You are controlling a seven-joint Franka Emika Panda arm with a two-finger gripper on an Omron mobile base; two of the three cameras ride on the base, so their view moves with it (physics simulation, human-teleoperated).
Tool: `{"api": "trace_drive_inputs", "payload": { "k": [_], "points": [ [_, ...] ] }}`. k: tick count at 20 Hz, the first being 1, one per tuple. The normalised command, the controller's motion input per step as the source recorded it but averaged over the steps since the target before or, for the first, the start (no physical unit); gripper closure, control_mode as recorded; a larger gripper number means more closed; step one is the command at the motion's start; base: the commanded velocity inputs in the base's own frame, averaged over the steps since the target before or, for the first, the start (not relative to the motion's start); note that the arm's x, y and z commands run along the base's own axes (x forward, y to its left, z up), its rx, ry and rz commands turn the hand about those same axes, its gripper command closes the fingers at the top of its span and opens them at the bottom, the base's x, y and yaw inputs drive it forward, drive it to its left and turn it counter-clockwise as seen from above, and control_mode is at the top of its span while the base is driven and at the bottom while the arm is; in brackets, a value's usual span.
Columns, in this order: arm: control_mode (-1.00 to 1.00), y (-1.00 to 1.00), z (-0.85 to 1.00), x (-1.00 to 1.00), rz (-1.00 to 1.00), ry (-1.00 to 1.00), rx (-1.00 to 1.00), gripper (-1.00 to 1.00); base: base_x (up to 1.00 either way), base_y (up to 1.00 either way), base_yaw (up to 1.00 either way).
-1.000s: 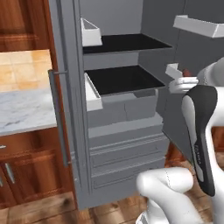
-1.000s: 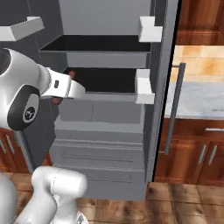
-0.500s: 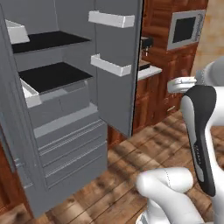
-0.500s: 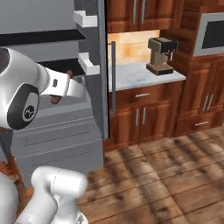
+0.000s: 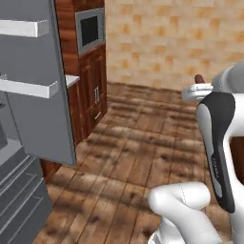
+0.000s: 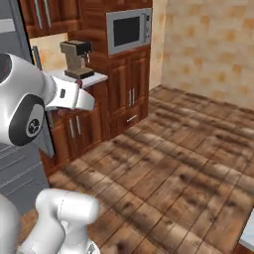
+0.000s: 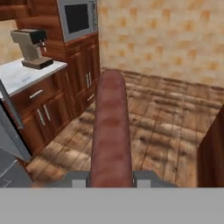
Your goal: Move the hot dog bun to the plate on the dining table and place the condiment next to that plate. Then navigate to the fridge and take the sausage and place it on the plate as well.
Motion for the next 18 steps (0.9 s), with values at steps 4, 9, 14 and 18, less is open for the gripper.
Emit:
{"api": "trace_drive_inputs", "payload": {
  "k": [4, 9, 14, 18],
  "points": [
    [1.0, 0.0, 0.0, 0.0, 0.0, 0.0, 0.0, 1.0, 0.14, 0.19, -0.79],
    [1.0, 0.0, 0.0, 0.0, 0.0, 0.0, 0.0, 1.0, 0.58, 0.54, -0.69],
    [1.0, 0.0, 0.0, 0.0, 0.0, 0.0, 0.0, 1.0, 0.83, 0.72, -0.59],
    [1.0, 0.0, 0.0, 0.0, 0.0, 0.0, 0.0, 1.0, 0.96, 0.33, -0.58]
  ]
}}
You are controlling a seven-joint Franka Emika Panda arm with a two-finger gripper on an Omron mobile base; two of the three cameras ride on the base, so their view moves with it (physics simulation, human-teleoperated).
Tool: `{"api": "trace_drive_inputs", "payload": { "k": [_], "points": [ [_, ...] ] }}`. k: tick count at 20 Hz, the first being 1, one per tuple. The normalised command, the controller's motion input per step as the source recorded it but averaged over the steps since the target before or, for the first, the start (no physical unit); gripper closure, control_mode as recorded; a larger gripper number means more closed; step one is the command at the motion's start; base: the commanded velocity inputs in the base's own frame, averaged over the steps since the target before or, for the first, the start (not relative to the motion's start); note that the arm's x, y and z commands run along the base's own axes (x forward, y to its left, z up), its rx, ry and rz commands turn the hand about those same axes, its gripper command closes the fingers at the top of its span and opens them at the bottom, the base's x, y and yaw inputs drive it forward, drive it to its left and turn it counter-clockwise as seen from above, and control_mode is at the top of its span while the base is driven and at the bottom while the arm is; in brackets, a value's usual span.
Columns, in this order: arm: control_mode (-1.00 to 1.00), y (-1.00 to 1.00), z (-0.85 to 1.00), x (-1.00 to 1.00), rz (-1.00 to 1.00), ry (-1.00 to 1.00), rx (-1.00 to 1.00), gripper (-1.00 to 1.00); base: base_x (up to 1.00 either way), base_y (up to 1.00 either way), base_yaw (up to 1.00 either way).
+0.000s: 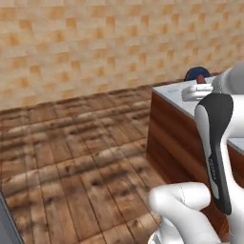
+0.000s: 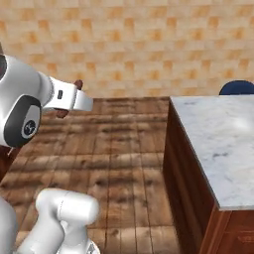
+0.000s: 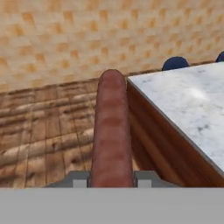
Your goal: Move the hot dog bun to the plate on the dining table and place the condiment next to that plate. Then navigate to the fridge and take the sausage and place it on the plate as well.
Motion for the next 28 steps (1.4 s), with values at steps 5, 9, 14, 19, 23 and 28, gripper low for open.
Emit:
{"api": "trace_drive_inputs", "payload": {
  "k": [5, 9, 14, 19, 23, 28],
  "points": [
    [1.0, 0.0, 0.0, 0.0, 0.0, 0.0, 0.0, 1.0, 1.0, -0.01, -0.4],
    [1.0, 0.0, 0.0, 0.0, 0.0, 0.0, 0.0, 1.0, 1.0, 0.12, -0.36],
    [1.0, 0.0, 0.0, 0.0, 0.0, 0.0, 0.0, 1.0, 1.0, 0.37, -0.43],
    [1.0, 0.0, 0.0, 0.0, 0.0, 0.0, 0.0, 1.0, 1.0, 0.59, -0.49],
    [1.0, 0.0, 0.0, 0.0, 0.0, 0.0, 0.0, 1.0, 0.99, 0.68, -0.52],
    [1.0, 0.0, 0.0, 0.0, 0.0, 0.0, 0.0, 1.0, 0.87, 0.8, -0.49]
  ]
}}
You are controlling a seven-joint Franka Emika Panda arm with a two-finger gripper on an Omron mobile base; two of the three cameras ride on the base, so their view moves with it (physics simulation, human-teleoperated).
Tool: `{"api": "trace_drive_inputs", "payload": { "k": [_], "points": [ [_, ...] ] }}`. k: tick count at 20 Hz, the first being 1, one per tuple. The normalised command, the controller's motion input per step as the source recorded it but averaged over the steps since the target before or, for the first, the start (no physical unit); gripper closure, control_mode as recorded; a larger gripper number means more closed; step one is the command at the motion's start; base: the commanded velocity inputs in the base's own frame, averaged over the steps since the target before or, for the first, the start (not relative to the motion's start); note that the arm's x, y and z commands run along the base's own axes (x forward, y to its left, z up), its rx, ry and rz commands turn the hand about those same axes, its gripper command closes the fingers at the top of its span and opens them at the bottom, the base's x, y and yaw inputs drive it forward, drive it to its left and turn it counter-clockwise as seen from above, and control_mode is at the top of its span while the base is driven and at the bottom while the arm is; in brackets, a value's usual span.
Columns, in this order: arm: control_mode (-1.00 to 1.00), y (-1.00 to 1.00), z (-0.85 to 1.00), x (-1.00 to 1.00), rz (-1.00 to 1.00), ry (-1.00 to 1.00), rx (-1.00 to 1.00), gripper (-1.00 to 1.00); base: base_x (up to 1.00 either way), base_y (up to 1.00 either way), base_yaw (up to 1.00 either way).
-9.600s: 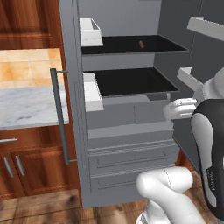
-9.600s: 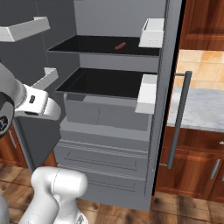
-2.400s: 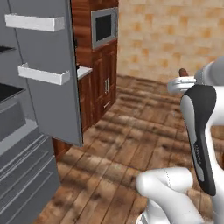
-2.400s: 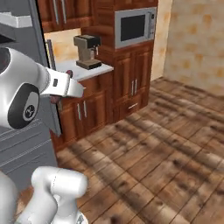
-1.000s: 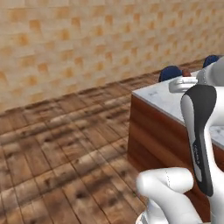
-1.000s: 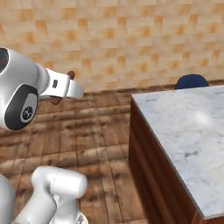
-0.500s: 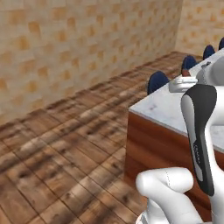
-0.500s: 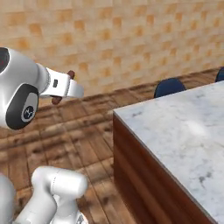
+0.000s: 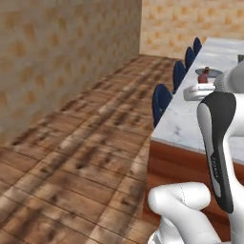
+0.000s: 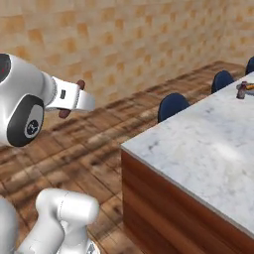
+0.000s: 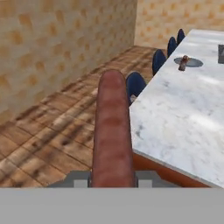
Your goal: Move the hot dog bun to the plate on the dining table and place the condiment next to that plate. Then navigate to the fridge and take the sausage and place it on the plate as well.
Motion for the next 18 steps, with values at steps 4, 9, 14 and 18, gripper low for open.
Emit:
{"api": "trace_drive_inputs", "payload": {
  "k": [4, 9, 14, 18],
  "points": [
    [1.0, 0.0, 0.0, 0.0, 0.0, 0.0, 0.0, 1.0, 0.84, 0.89, -0.45],
    [1.0, 0.0, 0.0, 0.0, 0.0, 0.0, 0.0, 1.0, 0.86, 0.96, -0.4],
    [1.0, 0.0, 0.0, 0.0, 0.0, 0.0, 0.0, 1.0, 0.89, 0.96, -0.37],
    [1.0, 0.0, 0.0, 0.0, 0.0, 0.0, 0.0, 1.0, 0.98, 0.93, -0.4]
  ]
}}
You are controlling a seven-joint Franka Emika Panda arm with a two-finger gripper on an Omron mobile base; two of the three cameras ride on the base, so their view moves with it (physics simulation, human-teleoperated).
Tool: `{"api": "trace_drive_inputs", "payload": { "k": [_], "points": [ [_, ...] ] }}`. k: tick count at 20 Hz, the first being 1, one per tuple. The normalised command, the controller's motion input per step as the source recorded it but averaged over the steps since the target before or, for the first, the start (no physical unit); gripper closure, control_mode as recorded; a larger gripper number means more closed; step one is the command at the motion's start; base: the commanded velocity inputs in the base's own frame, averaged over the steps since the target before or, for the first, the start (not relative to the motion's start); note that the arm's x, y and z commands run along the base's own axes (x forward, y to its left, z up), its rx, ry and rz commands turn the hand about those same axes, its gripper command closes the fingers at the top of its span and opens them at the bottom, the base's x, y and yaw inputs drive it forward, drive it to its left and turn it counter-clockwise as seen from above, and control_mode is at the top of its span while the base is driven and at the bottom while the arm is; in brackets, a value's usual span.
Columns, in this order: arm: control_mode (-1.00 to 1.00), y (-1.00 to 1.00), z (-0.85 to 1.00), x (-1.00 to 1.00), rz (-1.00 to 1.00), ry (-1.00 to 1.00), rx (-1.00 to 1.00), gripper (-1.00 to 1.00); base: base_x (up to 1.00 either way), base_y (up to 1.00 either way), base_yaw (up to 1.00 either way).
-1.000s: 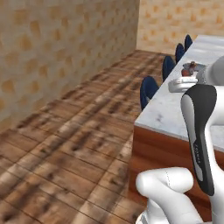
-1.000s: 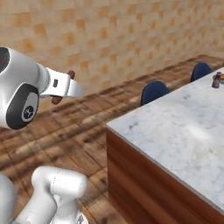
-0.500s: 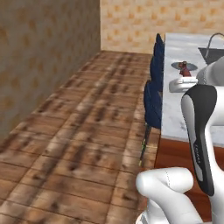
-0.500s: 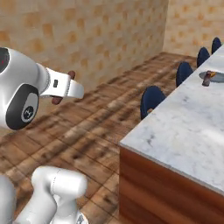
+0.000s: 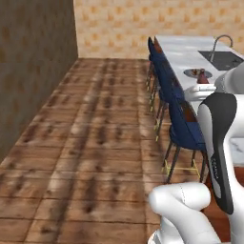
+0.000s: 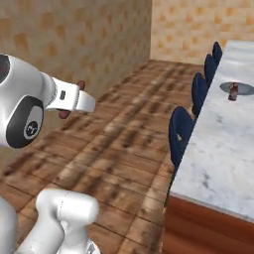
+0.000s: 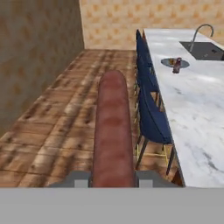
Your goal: Move the hot dog bun to the plate on the dining table and place the condiment next to that plate. Then navigate to the fridge and take the sausage and place it on the plate as well.
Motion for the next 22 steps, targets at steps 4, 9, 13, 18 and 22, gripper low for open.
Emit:
{"api": "trace_drive_inputs", "payload": {
  "k": [4, 9, 13, 18, 22],
  "points": [
    [1.0, 0.0, 0.0, 0.0, 0.0, 0.0, 0.0, 1.0, 1.0, 0.79, -0.44],
    [1.0, 0.0, 0.0, 0.0, 0.0, 0.0, 0.0, 1.0, 1.0, 0.71, -0.51],
    [1.0, 0.0, 0.0, 0.0, 0.0, 0.0, 0.0, 1.0, 0.98, 0.7, -0.55],
    [1.0, 0.0, 0.0, 0.0, 0.0, 0.0, 0.0, 1.0, 0.94, 0.71, -0.56],
    [1.0, 0.0, 0.0, 0.0, 0.0, 0.0, 0.0, 1.0, 0.91, 0.76, -0.54]
  ]
}}
